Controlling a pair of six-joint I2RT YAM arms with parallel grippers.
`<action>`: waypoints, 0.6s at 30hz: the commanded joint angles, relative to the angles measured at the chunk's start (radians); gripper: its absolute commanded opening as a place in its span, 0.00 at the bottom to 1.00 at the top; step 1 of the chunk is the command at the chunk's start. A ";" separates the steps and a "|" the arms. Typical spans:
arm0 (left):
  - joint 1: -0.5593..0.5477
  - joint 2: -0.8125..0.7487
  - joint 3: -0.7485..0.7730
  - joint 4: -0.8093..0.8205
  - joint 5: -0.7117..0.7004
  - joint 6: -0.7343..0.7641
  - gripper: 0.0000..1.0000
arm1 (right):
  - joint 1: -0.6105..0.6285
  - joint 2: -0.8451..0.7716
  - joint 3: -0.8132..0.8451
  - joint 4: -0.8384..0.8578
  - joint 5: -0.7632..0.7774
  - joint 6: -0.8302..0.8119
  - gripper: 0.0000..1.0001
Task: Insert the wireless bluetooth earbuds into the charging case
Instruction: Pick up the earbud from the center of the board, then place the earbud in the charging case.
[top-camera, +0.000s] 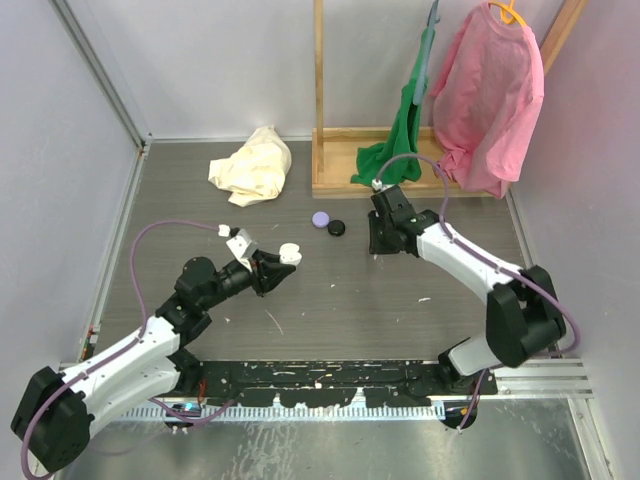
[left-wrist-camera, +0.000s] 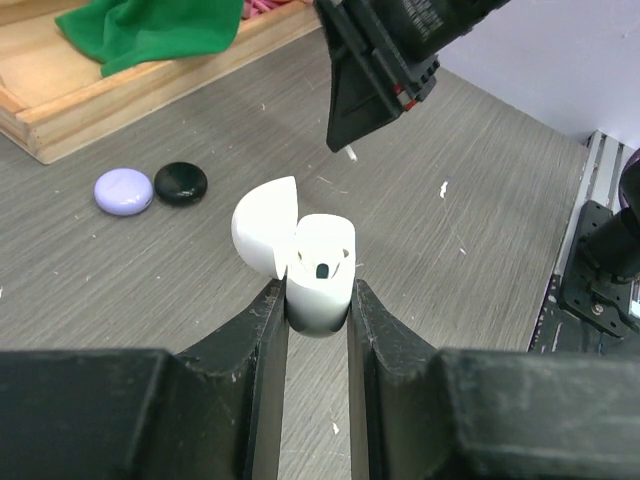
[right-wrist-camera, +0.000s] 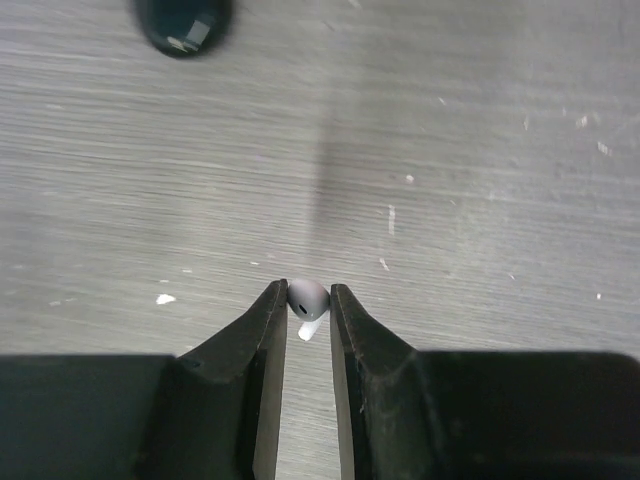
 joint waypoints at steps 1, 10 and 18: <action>-0.003 -0.003 -0.041 0.214 -0.041 -0.008 0.08 | 0.064 -0.136 -0.005 0.136 0.041 -0.043 0.20; -0.003 0.037 -0.030 0.322 -0.037 0.010 0.08 | 0.186 -0.329 -0.058 0.363 0.039 -0.127 0.21; -0.003 0.118 0.017 0.393 0.050 -0.001 0.07 | 0.289 -0.481 -0.140 0.573 -0.020 -0.200 0.20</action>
